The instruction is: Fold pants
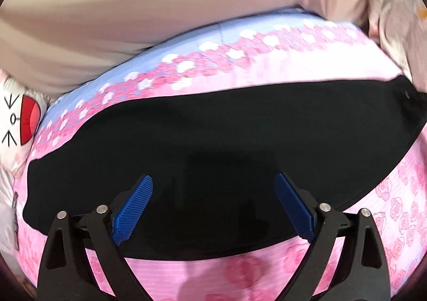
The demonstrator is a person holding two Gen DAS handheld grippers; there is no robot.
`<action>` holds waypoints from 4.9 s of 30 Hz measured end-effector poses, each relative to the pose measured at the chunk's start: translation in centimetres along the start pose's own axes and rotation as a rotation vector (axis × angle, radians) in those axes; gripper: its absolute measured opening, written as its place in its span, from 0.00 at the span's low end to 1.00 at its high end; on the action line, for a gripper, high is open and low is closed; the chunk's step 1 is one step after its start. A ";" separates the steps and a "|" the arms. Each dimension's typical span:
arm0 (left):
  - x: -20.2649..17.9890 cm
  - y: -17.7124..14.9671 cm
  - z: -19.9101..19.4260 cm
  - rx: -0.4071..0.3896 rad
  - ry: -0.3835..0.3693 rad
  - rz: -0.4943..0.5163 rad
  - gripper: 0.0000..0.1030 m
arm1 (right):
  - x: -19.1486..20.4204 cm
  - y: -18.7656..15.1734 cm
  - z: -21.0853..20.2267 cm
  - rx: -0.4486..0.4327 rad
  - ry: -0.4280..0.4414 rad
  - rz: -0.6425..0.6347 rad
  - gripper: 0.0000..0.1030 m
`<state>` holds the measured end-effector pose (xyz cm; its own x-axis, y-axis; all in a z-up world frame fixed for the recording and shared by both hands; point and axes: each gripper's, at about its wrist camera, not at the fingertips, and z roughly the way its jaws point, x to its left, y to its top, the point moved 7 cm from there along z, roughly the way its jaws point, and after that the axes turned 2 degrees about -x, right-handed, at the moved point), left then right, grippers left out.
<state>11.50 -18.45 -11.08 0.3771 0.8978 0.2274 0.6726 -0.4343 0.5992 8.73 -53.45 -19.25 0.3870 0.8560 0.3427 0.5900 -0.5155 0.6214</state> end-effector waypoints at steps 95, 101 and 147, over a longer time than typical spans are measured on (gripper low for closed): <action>5.2 -4.2 -1.6 -0.078 0.074 -0.134 0.89 | 5.0 -13.9 -12.5 -0.162 -0.194 0.091 0.46; 2.4 -2.3 -2.3 -0.114 0.067 -0.105 0.89 | 2.8 -13.5 -13.2 -0.185 -0.180 0.143 0.50; -1.7 -0.6 0.0 -0.049 0.091 -0.040 0.90 | -7.2 -4.0 -7.9 -0.098 -0.212 0.055 0.14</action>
<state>10.44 -19.67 -11.81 0.2897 0.9183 0.2696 0.6536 -0.3956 0.6452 -2.05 -57.29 -18.64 0.5631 0.7942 0.2284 0.4966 -0.5462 0.6746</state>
